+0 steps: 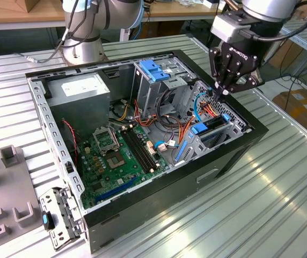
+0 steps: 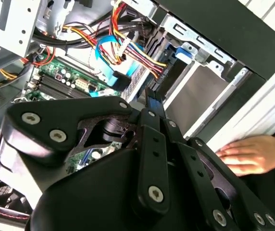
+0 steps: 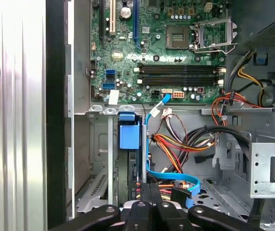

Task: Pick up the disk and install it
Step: 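Insert the second disk wire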

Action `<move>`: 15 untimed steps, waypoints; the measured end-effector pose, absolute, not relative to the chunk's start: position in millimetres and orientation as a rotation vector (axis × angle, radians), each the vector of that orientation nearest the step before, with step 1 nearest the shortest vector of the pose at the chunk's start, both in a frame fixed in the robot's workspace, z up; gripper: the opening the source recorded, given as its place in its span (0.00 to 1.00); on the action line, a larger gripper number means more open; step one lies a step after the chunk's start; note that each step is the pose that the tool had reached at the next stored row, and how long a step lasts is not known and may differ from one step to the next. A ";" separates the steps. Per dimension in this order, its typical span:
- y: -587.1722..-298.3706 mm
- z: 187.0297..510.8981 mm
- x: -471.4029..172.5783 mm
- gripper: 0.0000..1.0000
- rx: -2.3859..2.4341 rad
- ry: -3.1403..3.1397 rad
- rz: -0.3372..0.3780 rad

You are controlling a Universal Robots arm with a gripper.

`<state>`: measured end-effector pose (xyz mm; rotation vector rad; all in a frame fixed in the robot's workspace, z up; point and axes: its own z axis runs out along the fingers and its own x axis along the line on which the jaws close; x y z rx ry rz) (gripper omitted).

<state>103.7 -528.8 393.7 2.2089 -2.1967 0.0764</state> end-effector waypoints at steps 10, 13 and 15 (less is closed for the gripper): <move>-485.9 400.9 107.9 0.11 2.159 -2.144 0.165; -479.6 392.7 111.9 0.11 2.152 -2.137 0.170; -479.6 388.9 112.0 0.24 2.131 -2.113 0.213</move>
